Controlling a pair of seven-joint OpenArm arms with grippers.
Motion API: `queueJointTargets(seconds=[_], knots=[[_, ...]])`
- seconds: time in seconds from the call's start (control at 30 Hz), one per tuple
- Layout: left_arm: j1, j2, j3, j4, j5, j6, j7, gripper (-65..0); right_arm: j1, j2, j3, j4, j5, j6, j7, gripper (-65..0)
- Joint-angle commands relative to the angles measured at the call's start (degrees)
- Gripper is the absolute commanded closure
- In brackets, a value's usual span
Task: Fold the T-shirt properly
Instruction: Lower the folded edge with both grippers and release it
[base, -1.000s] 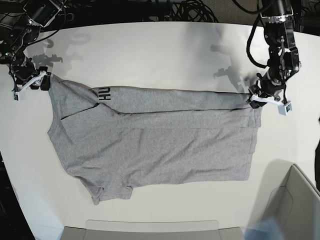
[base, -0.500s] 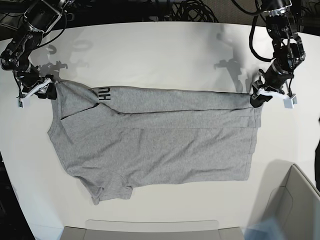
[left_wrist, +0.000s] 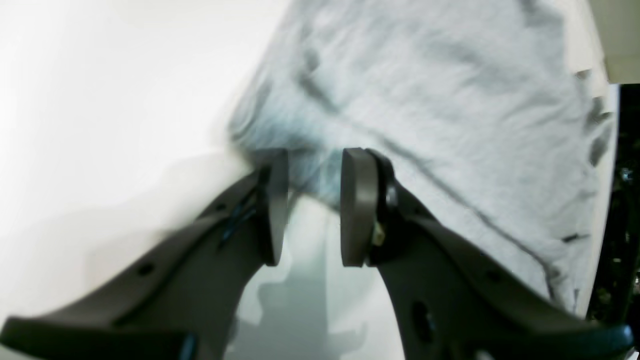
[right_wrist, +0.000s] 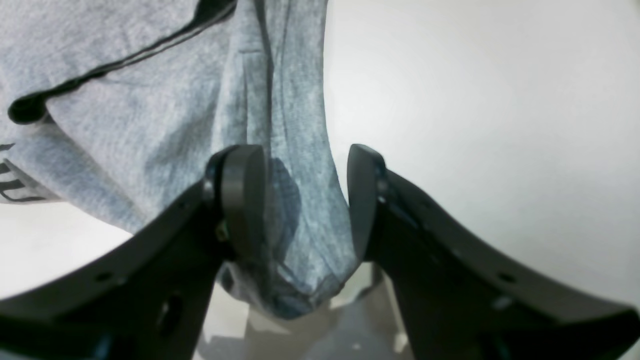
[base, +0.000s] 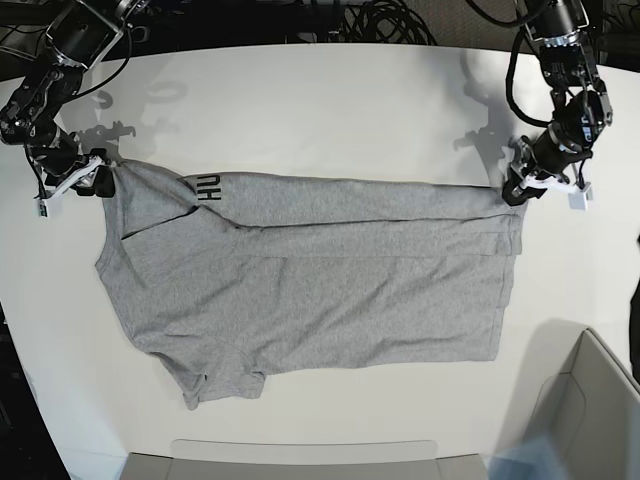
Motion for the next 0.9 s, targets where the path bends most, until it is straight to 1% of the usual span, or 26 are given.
queueJointTargets(seconds=[0.0,0.07,0.13,0.3,0.47,0.53,0.63,0.73,0.83,0.87], knots=[[-0.72,-0.96,-0.47,0.64,0.55,0.07,-0.94,-19.3,-0.49,0.17,-0.16,-0.20,-3.45,0.69,-4.50,-27.1],[-0.99,-0.96,-0.47,0.55,3.36,2.98,-0.94,-19.3,-0.49,0.17,-0.16,-0.20,-3.45,0.69,-4.59,-27.1],[-1.43,-1.05,-0.47,0.64,5.56,3.86,-0.94,-19.3,-0.58,0.17,-0.16,-0.20,-3.45,0.69,-4.59,-27.1],[-2.57,-1.75,-0.55,0.20,9.08,4.12,-1.03,-19.3,-0.67,0.17,-0.16,-0.20,-3.45,0.69,-4.59,-27.1],[-3.89,-1.84,-0.55,-0.60,9.25,4.29,-0.85,-19.4,-0.84,0.17,-0.16,-0.20,-3.45,0.69,-4.59,-27.1],[-3.89,-2.98,0.24,-1.83,9.25,4.03,-0.15,-19.6,-0.84,0.17,-0.16,-0.20,-3.54,0.69,-4.59,-27.1],[-3.98,-3.07,0.24,-2.18,9.16,3.86,-0.15,-21.6,-0.84,0.26,-0.16,-0.20,-3.54,0.69,-4.59,-27.1],[-3.98,-3.42,0.33,-2.18,9.16,3.86,-0.06,-22.1,-0.93,0.44,-0.16,-0.20,-3.54,0.69,-4.59,-27.1],[-4.94,-4.30,0.41,-2.18,9.16,3.86,3.19,-22.1,-0.93,0.53,-0.16,-0.20,-3.54,0.69,-4.59,-27.1],[-5.91,-4.39,1.38,-2.18,9.16,3.86,3.98,-22.1,-0.93,0.53,-0.16,-0.20,-3.54,0.69,-4.59,-27.1]])
